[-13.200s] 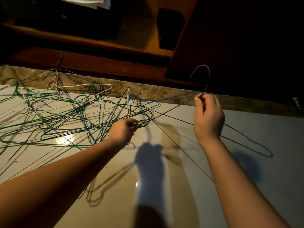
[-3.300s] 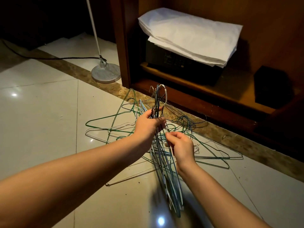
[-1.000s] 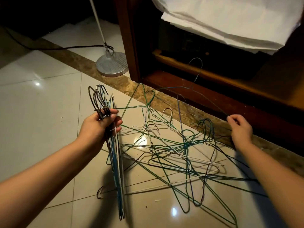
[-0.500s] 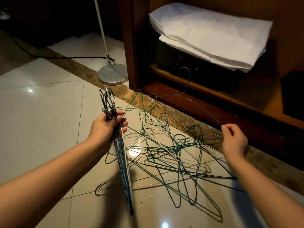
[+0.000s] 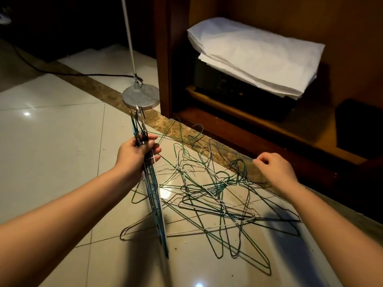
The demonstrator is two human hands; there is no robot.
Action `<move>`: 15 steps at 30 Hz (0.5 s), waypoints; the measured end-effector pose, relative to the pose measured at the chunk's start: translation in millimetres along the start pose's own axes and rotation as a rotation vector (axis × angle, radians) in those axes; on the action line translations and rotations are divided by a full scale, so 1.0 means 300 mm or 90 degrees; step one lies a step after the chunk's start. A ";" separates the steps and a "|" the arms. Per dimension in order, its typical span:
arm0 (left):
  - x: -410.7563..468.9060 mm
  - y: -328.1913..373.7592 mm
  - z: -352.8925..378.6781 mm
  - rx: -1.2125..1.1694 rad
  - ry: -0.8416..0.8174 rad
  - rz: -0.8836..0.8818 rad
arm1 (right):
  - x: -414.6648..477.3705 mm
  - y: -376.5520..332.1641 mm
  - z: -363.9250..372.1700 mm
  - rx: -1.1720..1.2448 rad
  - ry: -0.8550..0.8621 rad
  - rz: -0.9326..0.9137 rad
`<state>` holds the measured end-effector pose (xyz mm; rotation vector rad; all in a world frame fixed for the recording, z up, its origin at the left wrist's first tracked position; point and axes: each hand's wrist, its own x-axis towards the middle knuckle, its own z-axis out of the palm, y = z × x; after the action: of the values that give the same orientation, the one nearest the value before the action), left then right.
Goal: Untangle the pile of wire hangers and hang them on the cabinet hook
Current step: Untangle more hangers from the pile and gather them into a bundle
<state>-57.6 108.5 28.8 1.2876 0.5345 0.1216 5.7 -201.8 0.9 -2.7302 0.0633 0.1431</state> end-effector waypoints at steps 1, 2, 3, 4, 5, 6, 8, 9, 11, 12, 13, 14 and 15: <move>0.005 -0.001 -0.009 -0.003 0.002 0.000 | -0.002 -0.010 0.000 -0.056 -0.052 -0.012; 0.010 -0.001 -0.021 -0.009 0.005 0.000 | -0.006 -0.019 0.003 -0.109 -0.106 -0.015; 0.017 -0.001 -0.032 -0.014 0.012 -0.002 | -0.009 -0.022 0.008 -0.151 -0.157 -0.010; 0.022 -0.002 -0.043 -0.018 0.020 -0.003 | -0.012 -0.018 0.017 -0.169 -0.192 -0.001; 0.027 -0.004 -0.053 -0.022 0.027 -0.004 | -0.014 -0.012 0.024 -0.165 -0.209 0.011; 0.031 -0.006 -0.061 -0.025 0.032 -0.005 | -0.016 -0.007 0.027 -0.153 -0.202 0.017; 0.038 -0.011 -0.075 -0.025 0.043 -0.011 | -0.025 -0.005 0.014 -0.167 -0.141 0.010; 0.042 -0.014 -0.083 -0.023 0.049 -0.013 | -0.026 -0.004 0.003 -0.188 -0.111 0.005; 0.051 -0.016 -0.098 -0.019 0.061 -0.019 | -0.028 -0.002 -0.022 -0.227 -0.083 0.000; 0.056 -0.016 -0.104 -0.019 0.067 -0.021 | -0.030 -0.004 -0.033 -0.257 -0.079 -0.009; 0.059 -0.015 -0.109 -0.023 0.071 -0.023 | -0.034 -0.008 -0.044 -0.289 -0.079 -0.022; 0.062 -0.014 -0.112 -0.028 0.074 -0.023 | -0.036 -0.010 -0.052 -0.312 -0.078 -0.033; 0.064 -0.013 -0.113 -0.033 0.076 -0.024 | -0.040 -0.014 -0.058 -0.325 -0.076 -0.045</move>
<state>-56.7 144.5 13.3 1.2250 0.6531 0.1801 -4.3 -204.6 19.8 -3.2178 -0.1197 0.3430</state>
